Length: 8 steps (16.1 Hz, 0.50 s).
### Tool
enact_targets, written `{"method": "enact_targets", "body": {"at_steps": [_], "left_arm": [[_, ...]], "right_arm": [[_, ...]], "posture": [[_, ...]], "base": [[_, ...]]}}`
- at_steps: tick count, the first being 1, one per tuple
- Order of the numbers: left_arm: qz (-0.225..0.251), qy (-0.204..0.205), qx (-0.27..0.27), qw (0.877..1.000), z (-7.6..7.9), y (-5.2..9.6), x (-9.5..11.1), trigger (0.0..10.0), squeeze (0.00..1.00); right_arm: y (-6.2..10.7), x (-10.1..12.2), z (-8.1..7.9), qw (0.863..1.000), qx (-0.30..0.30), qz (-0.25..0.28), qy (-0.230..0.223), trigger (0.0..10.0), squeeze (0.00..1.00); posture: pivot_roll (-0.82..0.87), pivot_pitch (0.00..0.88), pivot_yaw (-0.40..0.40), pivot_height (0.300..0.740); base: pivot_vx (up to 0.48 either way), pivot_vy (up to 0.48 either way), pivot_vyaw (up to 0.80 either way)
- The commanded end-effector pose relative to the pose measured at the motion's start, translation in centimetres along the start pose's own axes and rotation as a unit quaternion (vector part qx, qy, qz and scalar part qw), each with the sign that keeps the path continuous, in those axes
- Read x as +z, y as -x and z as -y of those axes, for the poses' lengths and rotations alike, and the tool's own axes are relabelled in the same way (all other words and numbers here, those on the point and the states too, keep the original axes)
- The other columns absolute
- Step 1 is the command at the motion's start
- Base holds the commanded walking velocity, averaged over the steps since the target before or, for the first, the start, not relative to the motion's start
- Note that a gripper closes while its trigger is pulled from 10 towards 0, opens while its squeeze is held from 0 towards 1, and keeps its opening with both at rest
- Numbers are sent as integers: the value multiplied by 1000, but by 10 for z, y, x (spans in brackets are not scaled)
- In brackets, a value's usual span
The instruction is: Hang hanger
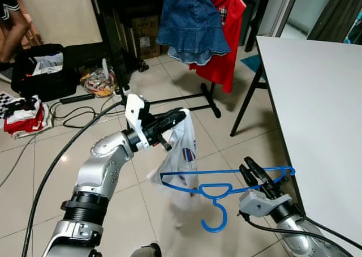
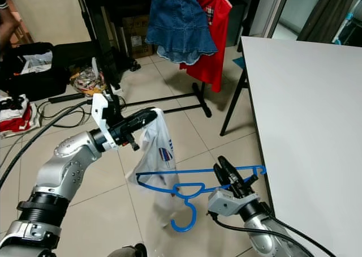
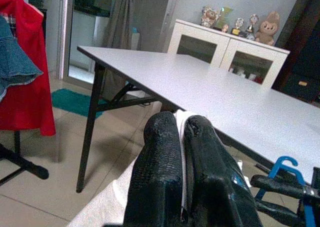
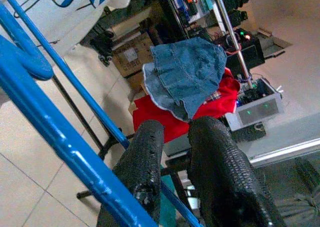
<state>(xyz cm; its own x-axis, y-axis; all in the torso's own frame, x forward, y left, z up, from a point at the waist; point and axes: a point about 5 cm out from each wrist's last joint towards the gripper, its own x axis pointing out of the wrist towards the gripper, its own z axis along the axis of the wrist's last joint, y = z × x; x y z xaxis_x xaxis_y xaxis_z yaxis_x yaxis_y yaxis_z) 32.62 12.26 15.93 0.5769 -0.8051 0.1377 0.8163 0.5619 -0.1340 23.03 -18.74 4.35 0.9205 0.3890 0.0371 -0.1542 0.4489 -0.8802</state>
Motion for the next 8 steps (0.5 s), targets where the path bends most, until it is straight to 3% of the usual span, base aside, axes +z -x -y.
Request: {"method": "enact_targets", "body": {"at_steps": [1, 5, 8], "left_arm": [[16, -11, -9, 1000, 0, -5, 13, 10000, 0], [22, -9, -8, 1000, 0, -6, 15, 10000, 0], [39, -5, 1, 999, -2, -16, 22, 10000, 0]], "right_arm": [[-2, 0, 3, 1000, -15, -4, 2, 10000, 0], [-7, 8, 0, 1000, -18, 5, -3, 10000, 0], [-20, 20, 12, 998, -63, 21, 1, 10000, 0]], "posture": [[69, 106, 56, 740], [71, 103, 57, 740], [72, 101, 60, 740]], "base": [[0, 0, 0], [0, 0, 0], [0, 0, 0]]}}
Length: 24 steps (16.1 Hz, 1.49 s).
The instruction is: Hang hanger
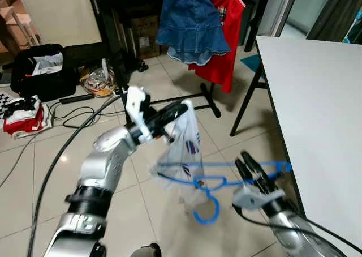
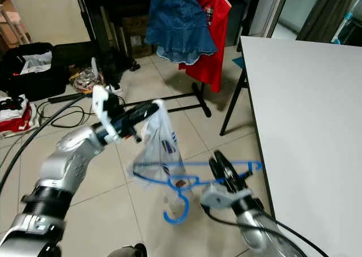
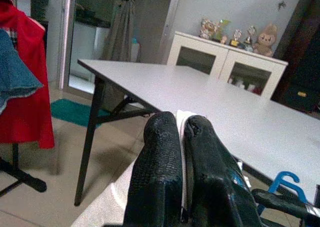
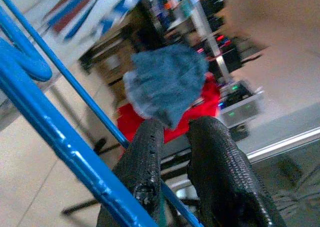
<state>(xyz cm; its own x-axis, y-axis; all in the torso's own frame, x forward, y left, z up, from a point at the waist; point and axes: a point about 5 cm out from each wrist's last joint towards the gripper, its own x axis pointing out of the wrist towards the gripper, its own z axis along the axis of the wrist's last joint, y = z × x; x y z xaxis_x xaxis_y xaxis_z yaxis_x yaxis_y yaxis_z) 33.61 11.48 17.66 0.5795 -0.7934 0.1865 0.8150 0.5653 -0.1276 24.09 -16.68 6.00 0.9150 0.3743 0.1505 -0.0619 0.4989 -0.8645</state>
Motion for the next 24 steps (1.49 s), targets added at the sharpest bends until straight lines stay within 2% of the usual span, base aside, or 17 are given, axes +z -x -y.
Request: {"method": "enact_targets", "body": {"at_steps": [1, 3, 4, 6, 8, 10, 17, 19, 22, 24], "left_arm": [[15, 0, 1, 1000, -1, -5, 7, 10000, 0], [15, 4, 11, 1000, -3, -8, 5, 10000, 0], [22, 9, 26, 999, -6, -8, 7, 10000, 0], [48, 30, 53, 997, -13, -11, 16, 10000, 0], [75, 43, 53, 995, -14, -16, 27, 10000, 0], [57, 23, 34, 997, -10, -15, 24, 10000, 0], [49, 26, 46, 997, -12, -4, 16, 10000, 0], [58, 30, 46, 997, -11, -6, 19, 10000, 0], [68, 32, 41, 996, -8, -10, 24, 10000, 0], [86, 43, 46, 994, -9, -13, 32, 10000, 0]], "right_arm": [[-8, 5, 13, 999, -45, 2, 8, 10000, 0], [-10, 8, 26, 995, -95, -3, 10, 10000, 0], [-6, 8, 27, 994, -105, -5, 16, 10000, 0], [0, 9, 23, 994, -103, -10, 28, 10000, 0], [2, 7, 17, 995, -91, -22, 41, 10000, 0], [1, 2, 17, 995, -87, -32, 46, 10000, 0], [3, -13, 32, 987, -113, -73, 88, 10000, 0], [2, -12, 33, 984, -113, -72, 114, 10000, 0], [2, -9, 28, 984, -105, -66, 130, 10000, 0], [1, 0, 22, 982, -97, -41, 156, 10000, 0]], "posture": [[68, 100, 63, 740], [57, 97, 66, 740], [56, 96, 66, 740], [56, 97, 66, 740], [57, 98, 66, 740], [59, 98, 67, 740], [66, 103, 57, 740], [64, 103, 55, 740], [62, 104, 55, 740], [61, 105, 56, 740]], "base": [[0, 0, 0], [0, 0, 0], [0, 0, 0], [0, 0, 0], [0, 0, 0], [0, 0, 0], [0, 0, 0], [0, 0, 0], [0, 0, 0], [0, 0, 0]]}}
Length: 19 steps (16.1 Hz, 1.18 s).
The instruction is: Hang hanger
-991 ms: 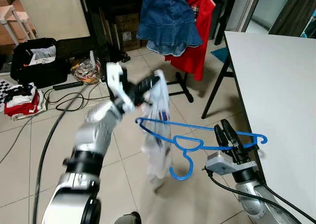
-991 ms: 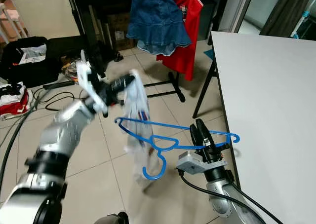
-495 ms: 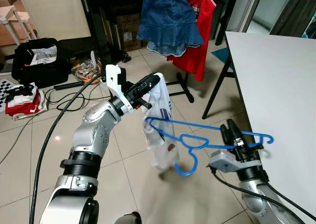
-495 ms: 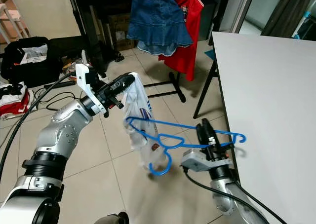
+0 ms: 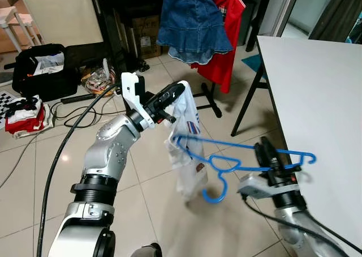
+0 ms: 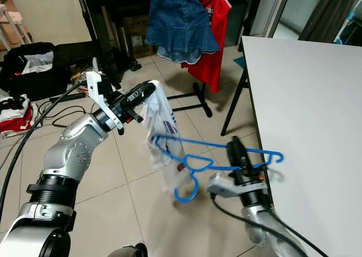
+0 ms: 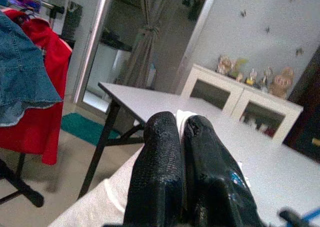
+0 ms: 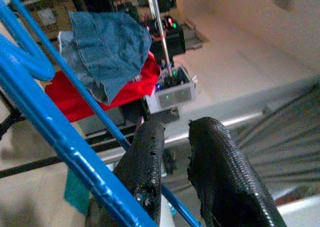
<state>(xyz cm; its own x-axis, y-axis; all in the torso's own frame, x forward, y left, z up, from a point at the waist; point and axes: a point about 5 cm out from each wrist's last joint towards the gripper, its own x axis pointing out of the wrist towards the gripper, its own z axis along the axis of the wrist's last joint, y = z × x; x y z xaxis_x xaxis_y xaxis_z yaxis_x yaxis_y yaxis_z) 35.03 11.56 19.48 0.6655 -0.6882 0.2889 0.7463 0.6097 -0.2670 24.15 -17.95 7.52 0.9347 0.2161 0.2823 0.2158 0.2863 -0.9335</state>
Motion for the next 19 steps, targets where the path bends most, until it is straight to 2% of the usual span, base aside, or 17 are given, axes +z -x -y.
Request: {"method": "enact_targets", "body": {"at_steps": [1, 3, 5, 7, 11, 14, 18, 19], "left_arm": [[35, -1, -6, 999, 4, -7, 19, 10000, 0], [33, -1, -13, 999, 8, -9, 19, 10000, 0], [34, 9, -10, 999, 8, -9, 18, 10000, 0], [47, 28, 6, 999, 9, -12, 21, 10000, 0], [61, 52, 48, 996, 6, -22, 20, 10000, 0], [72, 73, 73, 992, 4, -27, 23, 10000, 0], [70, 70, 67, 993, 8, -30, 24, 10000, 0], [72, 69, 75, 992, 8, -30, 25, 10000, 0]], "right_arm": [[-4, 5, 2, 1000, -14, 7, 15, 10000, 0], [-9, 6, 3, 999, -29, 0, 28, 10000, 0], [-13, 14, 9, 995, -61, 37, 69, 10000, 0], [-15, 22, 16, 990, -98, 59, 83, 10000, 0], [-19, 32, 25, 984, -143, 73, 78, 10000, 0], [-18, 34, 19, 983, -131, 82, 101, 10000, 0], [-19, 32, 13, 985, -107, 71, 114, 10000, 0], [-21, 34, 7, 987, -83, 76, 114, 10000, 0]], "posture": [[61, 105, 56, 740], [62, 105, 57, 740], [63, 103, 56, 740], [65, 101, 55, 740], [63, 98, 57, 740], [61, 97, 61, 740], [62, 94, 67, 740], [63, 93, 69, 740]], "base": [[0, 0, 0], [0, 0, 0], [0, 0, 0], [0, 0, 0], [0, 0, 0], [0, 0, 0], [0, 0, 0], [0, 0, 0]]}}
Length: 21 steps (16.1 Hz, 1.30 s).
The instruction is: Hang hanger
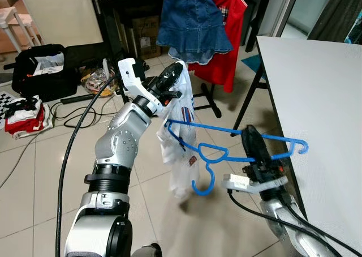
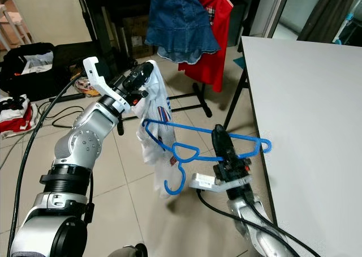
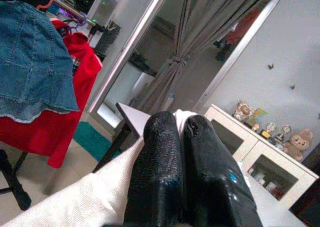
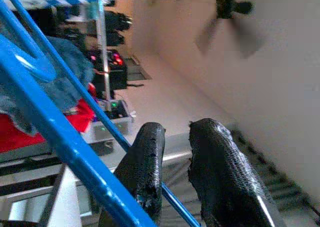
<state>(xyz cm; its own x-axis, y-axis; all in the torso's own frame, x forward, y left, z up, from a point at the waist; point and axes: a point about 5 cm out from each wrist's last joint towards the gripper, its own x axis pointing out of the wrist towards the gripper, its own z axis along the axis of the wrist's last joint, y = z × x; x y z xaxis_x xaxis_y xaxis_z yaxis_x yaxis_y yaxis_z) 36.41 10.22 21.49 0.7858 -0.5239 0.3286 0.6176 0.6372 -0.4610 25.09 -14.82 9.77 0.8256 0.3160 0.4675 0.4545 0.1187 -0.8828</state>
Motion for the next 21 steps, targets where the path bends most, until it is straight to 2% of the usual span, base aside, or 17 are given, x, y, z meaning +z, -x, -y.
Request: {"method": "enact_targets", "body": {"at_steps": [1, 4, 9, 12, 16, 18, 21], "left_arm": [[18, -11, -3, 1000, 7, -8, 12, 10000, 0], [28, -13, 21, 999, 10, -15, 13, 10000, 0], [17, 3, 64, 998, 10, -22, 1, 10000, 0], [-1, 9, 79, 997, 16, -33, -12, 10000, 0], [-4, 28, 69, 997, 28, -42, -14, 10000, 0], [-15, 30, 55, 998, 36, -48, -20, 10000, 0], [-24, 24, 41, 999, 43, -57, -20, 10000, 0]], "right_arm": [[2, 7, -8, 999, 33, 14, 1, 10000, 0], [0, 13, -12, 999, 43, 26, 1, 10000, 0], [-6, 19, -10, 999, 35, 41, -2, 10000, 0], [-8, 37, -7, 994, 22, 87, -64, 10000, 0], [-9, 35, -11, 995, 28, 77, -61, 10000, 0], [-7, 42, -12, 989, 37, 108, -90, 10000, 0], [-7, 49, -13, 985, 39, 129, -103, 10000, 0]], "posture": [[63, 93, 69, 740], [68, 91, 68, 740], [55, 85, 76, 740], [56, 85, 81, 740], [54, 85, 89, 740], [54, 85, 91, 740], [57, 88, 93, 740]], "base": [[0, 0, 0], [0, 0, 0], [0, 0, 0], [0, 0, 0], [0, 0, 0], [0, 0, 0], [0, 0, 0]]}}
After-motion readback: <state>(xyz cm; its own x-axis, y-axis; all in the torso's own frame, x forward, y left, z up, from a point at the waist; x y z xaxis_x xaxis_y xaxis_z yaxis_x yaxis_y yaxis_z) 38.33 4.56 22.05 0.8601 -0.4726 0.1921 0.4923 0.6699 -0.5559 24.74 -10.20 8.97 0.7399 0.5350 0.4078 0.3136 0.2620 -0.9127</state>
